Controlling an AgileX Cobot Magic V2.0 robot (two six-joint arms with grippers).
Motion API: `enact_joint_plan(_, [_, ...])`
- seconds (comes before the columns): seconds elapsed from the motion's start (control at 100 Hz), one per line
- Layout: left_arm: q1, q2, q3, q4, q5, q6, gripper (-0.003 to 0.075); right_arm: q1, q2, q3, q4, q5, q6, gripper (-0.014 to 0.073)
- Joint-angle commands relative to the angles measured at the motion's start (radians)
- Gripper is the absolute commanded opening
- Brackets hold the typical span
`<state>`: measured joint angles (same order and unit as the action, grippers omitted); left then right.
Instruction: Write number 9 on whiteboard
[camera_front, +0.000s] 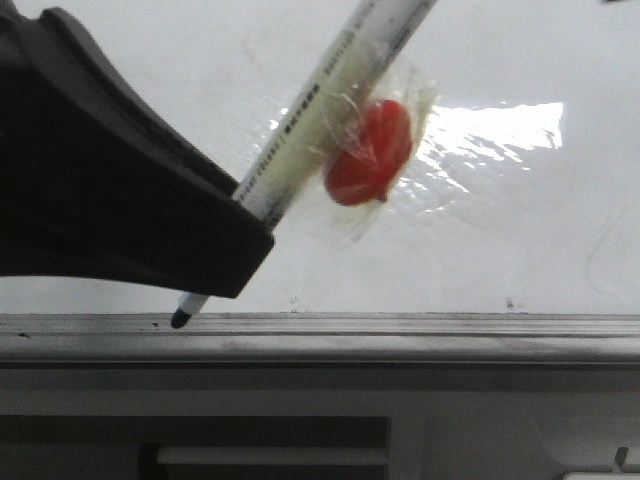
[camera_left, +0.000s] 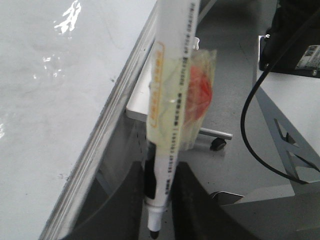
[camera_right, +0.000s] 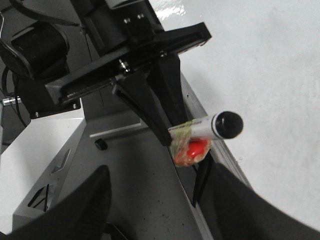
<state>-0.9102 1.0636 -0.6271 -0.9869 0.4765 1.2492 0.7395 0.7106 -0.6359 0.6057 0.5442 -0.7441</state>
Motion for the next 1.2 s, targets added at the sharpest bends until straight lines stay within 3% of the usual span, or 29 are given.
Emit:
enact_joint_plan(0.0, [-0.009,-0.017,-0.034,-0.060,0.005,0.035,-0.0020,0.024,0.059,-0.036,0.030,-0.118,-0.018,0.0388])
enact_joint_plan(0.11, [-0.009,-0.017,-0.034,-0.062,0.030,0.042,-0.0020,0.051,0.112,-0.041,0.030,-0.182,-0.018,0.0388])
enact_joint_plan(0.43, [-0.009,-0.017,-0.034,-0.062,0.038,0.042,-0.0020,0.157,0.223,-0.110,0.032,-0.189,-0.042,0.0381])
enact_joint_plan(0.52, [-0.009,-0.017,-0.034,-0.062,0.038,0.042,-0.0020,0.162,0.238,-0.110,0.038,-0.197,-0.042,0.0263])
enact_joint_plan(0.64, [-0.009,-0.017,-0.034,-0.063,0.038,0.042,-0.0020,0.162,0.239,-0.110,0.046,-0.197,-0.042,-0.0073])
enact_joint_plan(0.78, [-0.009,-0.017,-0.034,-0.121,0.006,0.042,-0.0012,0.162,0.239,-0.110,0.046,-0.187,-0.042,-0.0061])
enact_joint_plan(0.92, [-0.009,-0.048,-0.047,-0.138,-0.022,0.033,0.0142,0.159,0.239,-0.123,0.010,-0.163,-0.042,-0.0061])
enact_joint_plan(1.07, [-0.009,-0.154,-0.051,-0.136,-0.052,-0.023,0.0384,0.105,0.244,-0.254,-0.113,0.040,0.061,-0.0061])
enact_joint_plan(1.19, [-0.009,-0.271,-0.051,-0.125,-0.085,-0.068,0.0430,0.057,0.268,-0.444,-0.315,0.297,0.235,-0.0061])
